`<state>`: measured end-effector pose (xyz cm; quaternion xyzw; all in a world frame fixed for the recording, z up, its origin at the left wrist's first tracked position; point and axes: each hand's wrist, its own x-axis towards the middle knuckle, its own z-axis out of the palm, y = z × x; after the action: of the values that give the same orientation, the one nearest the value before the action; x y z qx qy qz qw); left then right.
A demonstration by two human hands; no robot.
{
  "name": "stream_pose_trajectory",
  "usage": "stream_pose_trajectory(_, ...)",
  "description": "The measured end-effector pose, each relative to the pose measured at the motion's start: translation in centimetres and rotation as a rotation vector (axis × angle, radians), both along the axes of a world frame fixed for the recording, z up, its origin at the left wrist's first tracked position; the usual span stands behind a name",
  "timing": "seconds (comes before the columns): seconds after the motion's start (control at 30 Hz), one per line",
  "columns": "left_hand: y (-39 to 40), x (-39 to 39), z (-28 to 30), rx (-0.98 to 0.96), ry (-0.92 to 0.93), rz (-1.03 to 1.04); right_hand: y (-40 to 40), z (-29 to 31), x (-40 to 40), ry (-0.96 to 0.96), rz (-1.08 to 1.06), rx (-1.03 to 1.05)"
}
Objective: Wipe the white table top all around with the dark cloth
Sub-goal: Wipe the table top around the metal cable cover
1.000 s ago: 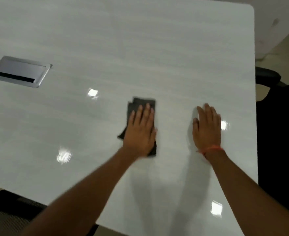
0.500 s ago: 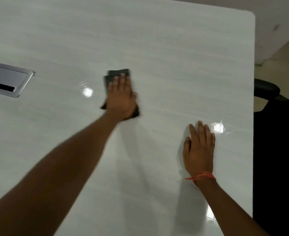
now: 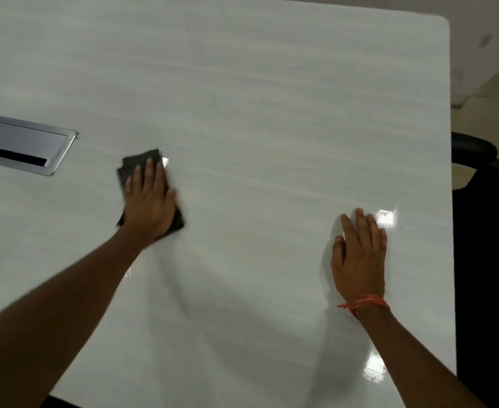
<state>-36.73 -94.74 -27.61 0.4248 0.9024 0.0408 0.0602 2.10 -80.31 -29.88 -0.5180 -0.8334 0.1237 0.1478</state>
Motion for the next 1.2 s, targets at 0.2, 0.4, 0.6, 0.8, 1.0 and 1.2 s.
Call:
stream_pose_trajectory(0.2,10.1,13.1,-1.4,0.152,0.098,-0.314,0.1,-0.7,0.1,0.037,0.013,0.047)
stream_pose_trajectory(0.4,-8.6,18.2,0.6,0.052,-0.089,-0.526,0.1,-0.2,0.0,0.032,0.005,0.006)
stream_pose_trajectory(0.6,-4.1,3.0,-0.1,0.014,0.020,-0.114,0.1,-0.3,0.1,0.028,0.011,-0.006)
stream_pose_trajectory(0.8,12.0,10.8,-2.6,0.196,0.198,-0.274,0.2,-0.9,0.2,0.070,0.019,0.015)
stream_pose_trajectory(1.0,-4.1,24.2,1.0,0.046,-0.144,-0.697,0.1,-0.4,0.4,0.094,0.030,-0.020)
stream_pose_trajectory(1.2,-8.0,8.8,0.0,-0.010,-0.028,-0.260,0.1,-0.4,0.2,0.077,0.025,-0.015)
